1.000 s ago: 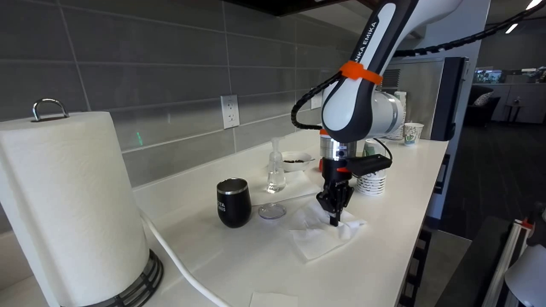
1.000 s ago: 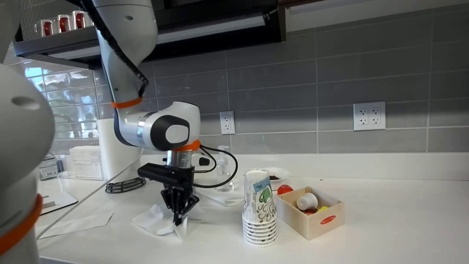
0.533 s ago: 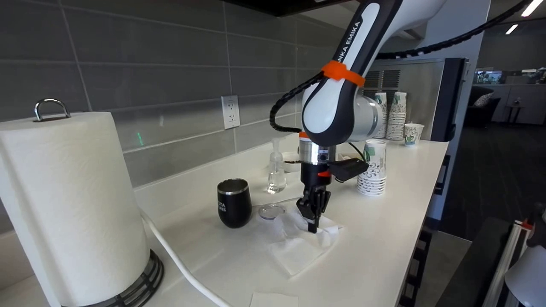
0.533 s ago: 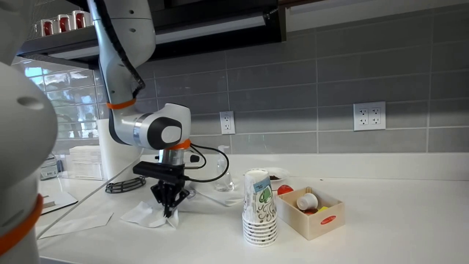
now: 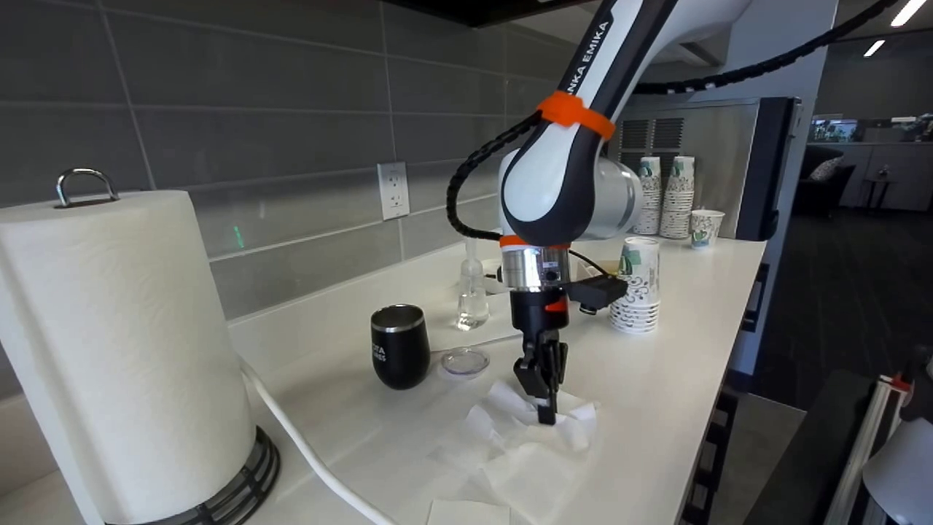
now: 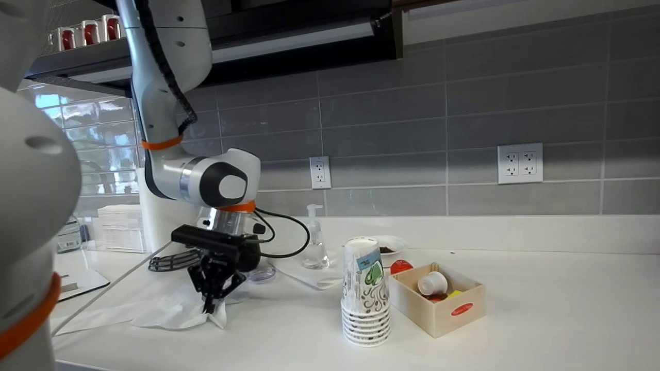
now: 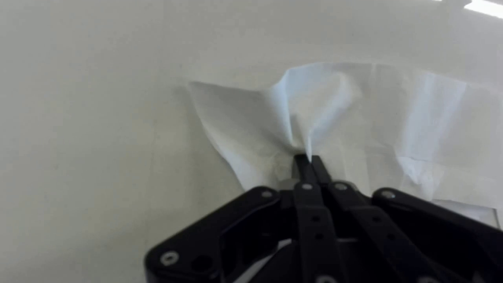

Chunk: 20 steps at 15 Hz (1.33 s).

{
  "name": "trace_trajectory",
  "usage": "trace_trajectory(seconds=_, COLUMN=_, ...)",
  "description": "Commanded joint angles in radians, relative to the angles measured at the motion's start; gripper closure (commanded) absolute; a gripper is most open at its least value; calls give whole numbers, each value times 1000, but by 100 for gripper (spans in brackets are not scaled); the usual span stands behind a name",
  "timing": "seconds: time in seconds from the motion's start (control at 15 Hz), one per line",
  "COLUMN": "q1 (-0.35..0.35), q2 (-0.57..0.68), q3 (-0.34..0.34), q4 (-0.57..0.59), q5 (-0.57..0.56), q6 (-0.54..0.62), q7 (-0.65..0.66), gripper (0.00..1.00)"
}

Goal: Use the right paper towel to clean the surface

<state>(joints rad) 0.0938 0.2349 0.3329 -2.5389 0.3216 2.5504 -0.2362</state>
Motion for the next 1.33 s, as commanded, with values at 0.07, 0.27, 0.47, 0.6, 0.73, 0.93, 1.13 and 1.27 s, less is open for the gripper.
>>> trace_trajectory(seconds=0.07, q1=40, q2=-65, q3=-92, q4=-59, q5=-132, q6=-54, q7=148, gripper=100)
trace_trajectory(seconds=0.27, q1=55, q2=-89, q3=-144, q4=-62, q5=-254, q6=-25, q7=232, gripper=100)
trace_trajectory(seconds=0.47, q1=48, q2=-59, q3=-142, q4=-18, q5=-255, q6=15, q7=188, gripper=100)
trace_trajectory(seconds=0.6, q1=53, q2=-51, q3=-119, q4=17, q5=-238, q6=36, q7=136, gripper=100)
trace_trajectory(seconds=0.73, q1=65, q2=-56, q3=-97, q4=53, q5=-241, q6=31, q7=92, gripper=100)
trace_trajectory(seconds=0.93, q1=78, q2=-67, q3=-61, q4=102, q5=-231, q6=0, q7=6, gripper=100)
trace_trajectory(seconds=1.13, q1=86, q2=-78, q3=-13, q4=133, q5=-194, q6=-5, q7=-96, gripper=100)
trace_trajectory(seconds=1.27, q1=92, q2=-60, q3=13, q4=165, q5=-182, q6=5, q7=-149, gripper=100)
